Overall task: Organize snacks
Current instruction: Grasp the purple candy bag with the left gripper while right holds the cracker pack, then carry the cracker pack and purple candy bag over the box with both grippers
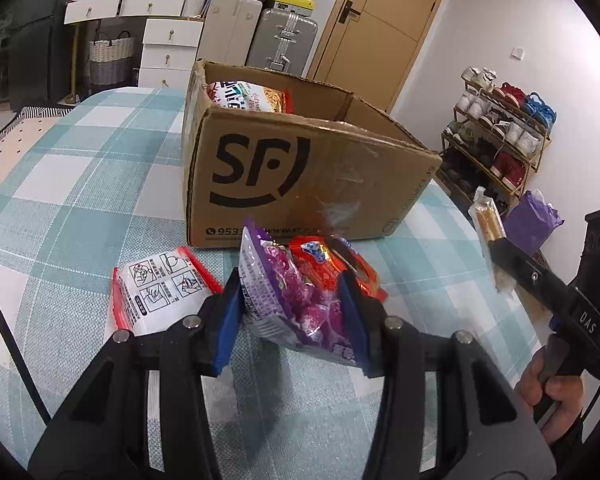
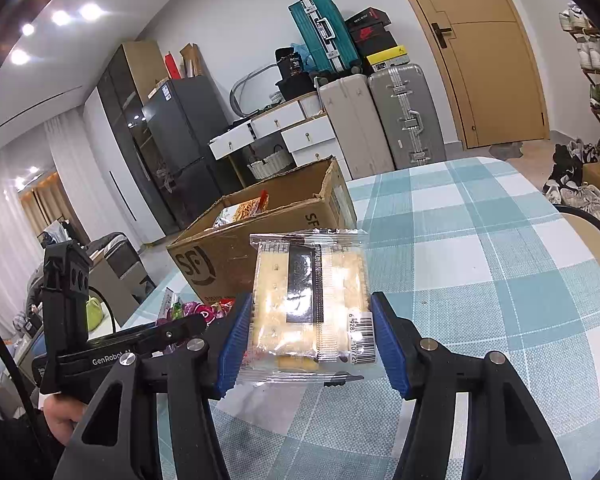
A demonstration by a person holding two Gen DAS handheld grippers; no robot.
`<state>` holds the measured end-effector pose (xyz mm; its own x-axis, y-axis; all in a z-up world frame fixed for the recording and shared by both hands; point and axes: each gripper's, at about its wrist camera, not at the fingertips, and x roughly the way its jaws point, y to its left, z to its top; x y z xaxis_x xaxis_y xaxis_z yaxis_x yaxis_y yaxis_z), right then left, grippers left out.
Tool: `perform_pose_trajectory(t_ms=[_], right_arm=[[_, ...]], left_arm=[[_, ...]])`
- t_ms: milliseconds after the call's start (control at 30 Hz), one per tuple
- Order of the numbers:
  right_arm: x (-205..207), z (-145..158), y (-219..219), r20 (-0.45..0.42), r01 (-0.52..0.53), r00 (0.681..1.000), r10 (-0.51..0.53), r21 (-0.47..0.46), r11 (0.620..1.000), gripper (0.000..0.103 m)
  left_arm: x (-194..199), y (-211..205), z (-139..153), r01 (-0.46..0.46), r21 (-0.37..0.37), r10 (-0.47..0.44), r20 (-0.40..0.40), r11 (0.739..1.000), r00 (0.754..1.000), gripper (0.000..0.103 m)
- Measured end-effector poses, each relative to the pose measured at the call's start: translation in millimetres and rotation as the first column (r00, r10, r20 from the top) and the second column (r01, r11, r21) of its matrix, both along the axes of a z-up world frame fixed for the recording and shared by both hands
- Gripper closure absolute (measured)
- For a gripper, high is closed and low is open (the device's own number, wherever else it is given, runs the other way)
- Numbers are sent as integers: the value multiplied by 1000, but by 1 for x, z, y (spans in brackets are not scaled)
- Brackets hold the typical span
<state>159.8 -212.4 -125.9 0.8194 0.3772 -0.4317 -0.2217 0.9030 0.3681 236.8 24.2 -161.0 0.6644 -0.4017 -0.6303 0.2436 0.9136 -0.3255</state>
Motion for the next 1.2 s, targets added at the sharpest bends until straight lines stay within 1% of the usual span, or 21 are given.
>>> perform_pose_trajectory(t_ms=[200,400,500,633,733,833,1000,1200], right_arm=[[2,-1,-3,-12,8,1000,-8,17,1000,44],[3,-2,-5,-15,13,1000,-13,24,1000,44],[3,-1,-5,-10,14,1000,-14,22,1000,44],[1,-1,-5,-2,18,1000,-18,23,1000,44],[1,-1,-6,0,22,1000,-22,24,999,44],[0,-1,-5,4,26,1000,-26,17,1000,44],[-3,1,-1,23,16,1000,-16,1,1000,44],[-5,1,-3,34,20,999,-20,1,1000,44]], left_arm=[[-3,0,-3,10,9,-9,-4,1000,1000,63],[-17,-5,-1,22,45,-21,-9,999,1000,65],[-18,-2,0,20,15,-20,-31,1000,999,67],[-22,-2,2,13,8,-12,-39,1000,999,68],[-25,-3,3,30,15,-29,-45,999,999,69],[-29,-7,7,39,44,-37,-46,998,998,70],[-40,-7,19,41,64,-40,-14,997,999,70],[-52,1,34,26,54,-27,8,998,1000,70]])
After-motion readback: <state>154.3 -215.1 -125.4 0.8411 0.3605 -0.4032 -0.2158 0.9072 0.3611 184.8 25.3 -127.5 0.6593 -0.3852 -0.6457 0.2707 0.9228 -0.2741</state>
